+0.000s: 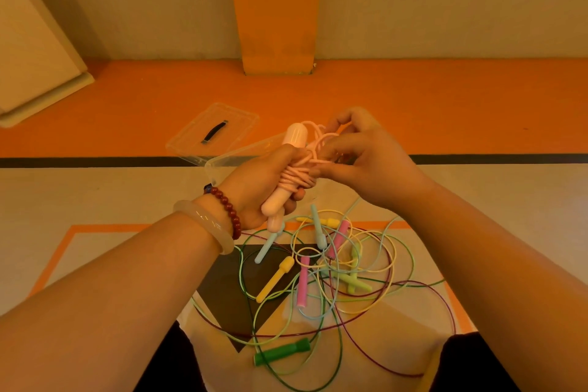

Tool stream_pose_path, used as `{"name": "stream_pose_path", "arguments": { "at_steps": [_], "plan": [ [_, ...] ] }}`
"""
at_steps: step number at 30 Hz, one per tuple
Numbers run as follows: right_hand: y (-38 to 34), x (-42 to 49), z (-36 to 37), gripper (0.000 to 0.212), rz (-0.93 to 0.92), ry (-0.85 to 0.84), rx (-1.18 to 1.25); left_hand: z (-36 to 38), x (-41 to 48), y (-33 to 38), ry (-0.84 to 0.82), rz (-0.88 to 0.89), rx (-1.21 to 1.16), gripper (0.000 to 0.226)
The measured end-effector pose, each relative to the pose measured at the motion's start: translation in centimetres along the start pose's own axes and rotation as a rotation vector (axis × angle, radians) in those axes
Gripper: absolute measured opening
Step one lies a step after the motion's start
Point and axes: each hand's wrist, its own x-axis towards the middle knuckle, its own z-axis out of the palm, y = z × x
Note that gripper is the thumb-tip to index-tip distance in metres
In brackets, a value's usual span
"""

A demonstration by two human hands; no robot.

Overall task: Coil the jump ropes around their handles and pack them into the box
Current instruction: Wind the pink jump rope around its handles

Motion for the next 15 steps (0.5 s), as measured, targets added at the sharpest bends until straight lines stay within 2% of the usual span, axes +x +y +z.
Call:
{"name": "stream_pose_path", "arguments": {
  "at_steps": [4, 7, 10, 13, 15],
  "plan": [
    [0.17, -0.1, 0.27, 0.027, -0.226, 0.159, -0.227, -0.27, -0.03, 0.04, -0.042, -0.022, -0.021, 0.029],
    [0.11, -0.19, 0.25, 0.026, -0.344, 0.207, -0.373, -0.45, -0.32, 0.1, -0.085, -0.056, -0.045, 0.04],
    [-0.1, -0.3, 0.07, 0.024, -0.378, 0.195, -0.454, -0.44, -0.67, 0.08, -0.12, -0.071, -0.046, 0.049],
    [-0.22, -0.37, 0.23, 0.024, -0.375, 0.17, -0.501, -0.42, -0.55, -0.09, -0.09, -0.052, -0.059, 0.043],
    [-0.15, -0.52, 0.63, 0.02, -0.383, 0.212, -0.531, -0.38, -0.44, -0.13, -0.063, -0.034, -0.063, 0.038]
  ]
}}
